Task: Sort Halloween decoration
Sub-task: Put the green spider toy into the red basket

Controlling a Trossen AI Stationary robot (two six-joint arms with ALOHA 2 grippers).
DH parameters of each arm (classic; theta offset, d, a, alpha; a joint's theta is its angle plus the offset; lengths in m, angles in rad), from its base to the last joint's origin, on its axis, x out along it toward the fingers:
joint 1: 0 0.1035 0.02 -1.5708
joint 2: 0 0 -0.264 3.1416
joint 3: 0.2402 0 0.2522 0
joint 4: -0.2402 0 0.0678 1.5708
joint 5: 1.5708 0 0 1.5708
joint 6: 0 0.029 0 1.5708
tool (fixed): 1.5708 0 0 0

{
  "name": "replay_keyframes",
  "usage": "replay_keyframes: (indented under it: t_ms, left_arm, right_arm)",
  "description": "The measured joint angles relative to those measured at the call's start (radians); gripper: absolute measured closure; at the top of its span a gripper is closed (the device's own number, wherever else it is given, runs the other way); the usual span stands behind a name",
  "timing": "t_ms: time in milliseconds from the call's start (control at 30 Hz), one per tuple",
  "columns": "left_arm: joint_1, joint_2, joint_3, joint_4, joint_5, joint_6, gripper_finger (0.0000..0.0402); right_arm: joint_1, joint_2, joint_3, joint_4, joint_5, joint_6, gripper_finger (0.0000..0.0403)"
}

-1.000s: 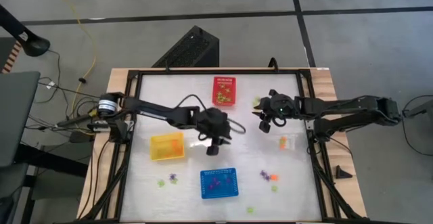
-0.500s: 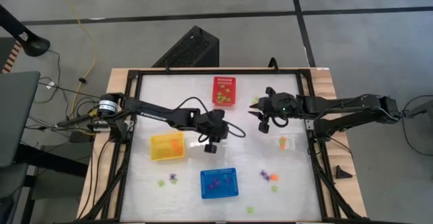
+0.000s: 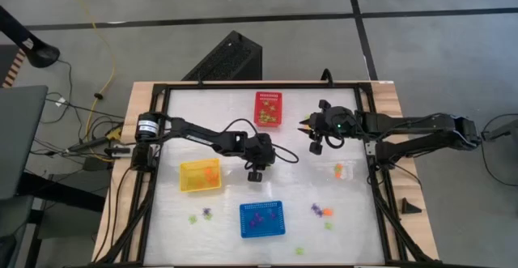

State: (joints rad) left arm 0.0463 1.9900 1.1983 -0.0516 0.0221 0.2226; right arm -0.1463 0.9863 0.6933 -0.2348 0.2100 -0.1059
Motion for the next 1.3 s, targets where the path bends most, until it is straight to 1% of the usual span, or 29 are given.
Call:
replay_keyframes:
  t_ms: [200,433,500,633,800,1300]
  left_arm:
    - [0.0,0.0,0.001,0.001,0.001,-0.003,0.0319]
    - [0.0,-0.079,0.001,-0.002,0.004,-0.006,0.0319]
    - [0.0,-0.09,0.001,-0.007,0.027,-0.007,0.0319]
    - [0.0,-0.091,0.001,-0.045,0.078,-0.006,0.0319]
    - [0.001,-0.077,0.0,-0.096,0.059,0.0,0.0319]
    - [0.001,-0.066,0.001,-0.056,0.062,0.018,0.0319]
  right_arm:
    - [-0.007,0.0,0.0,0.001,-0.001,-0.008,0.0269]
    - [-0.006,0.0,0.0,0.0,-0.002,0.014,0.0269]
    - [-0.006,0.0,0.0,0.0,-0.002,0.032,0.0269]
    - [-0.005,0.0,0.0,-0.018,-0.003,0.063,0.0269]
    - [-0.005,0.0,0.0,-0.046,-0.003,0.099,0.0269]
    - [-0.005,0.0,0.0,-0.048,-0.003,0.104,0.0269]
